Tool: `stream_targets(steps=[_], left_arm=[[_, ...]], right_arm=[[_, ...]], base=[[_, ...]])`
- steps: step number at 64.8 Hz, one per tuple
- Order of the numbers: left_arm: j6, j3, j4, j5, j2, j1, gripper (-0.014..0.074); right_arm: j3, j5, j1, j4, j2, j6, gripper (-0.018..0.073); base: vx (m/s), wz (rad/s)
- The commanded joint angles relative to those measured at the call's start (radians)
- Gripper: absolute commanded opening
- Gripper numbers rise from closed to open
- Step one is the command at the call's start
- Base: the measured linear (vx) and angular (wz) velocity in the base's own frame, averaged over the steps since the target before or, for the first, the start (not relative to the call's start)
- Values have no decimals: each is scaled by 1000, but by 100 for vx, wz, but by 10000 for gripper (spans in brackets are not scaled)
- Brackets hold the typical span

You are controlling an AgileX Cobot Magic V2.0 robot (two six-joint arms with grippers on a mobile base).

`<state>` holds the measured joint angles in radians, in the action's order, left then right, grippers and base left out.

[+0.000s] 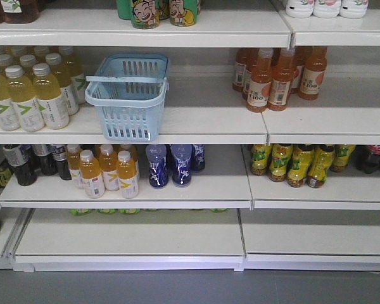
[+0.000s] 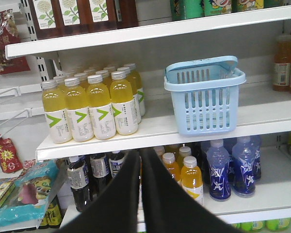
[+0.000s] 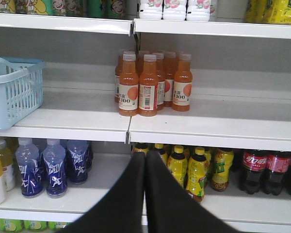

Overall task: Place coke in basket with both arms
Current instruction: 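Drive closer and align the base with the light-blue basket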

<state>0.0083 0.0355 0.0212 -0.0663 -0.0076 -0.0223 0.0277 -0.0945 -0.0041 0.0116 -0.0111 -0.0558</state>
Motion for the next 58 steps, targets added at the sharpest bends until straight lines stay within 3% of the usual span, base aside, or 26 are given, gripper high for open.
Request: stream_targets(steps=[1, 58], left_arm=[[-1, -33, 0, 73, -19, 0, -6], [-1, -33, 0, 73, -19, 0, -6]], right_arm=[[8, 77, -4, 7, -13, -2, -10], [8, 78, -4, 7, -13, -2, -10]], base=[[12, 0], [11, 0]])
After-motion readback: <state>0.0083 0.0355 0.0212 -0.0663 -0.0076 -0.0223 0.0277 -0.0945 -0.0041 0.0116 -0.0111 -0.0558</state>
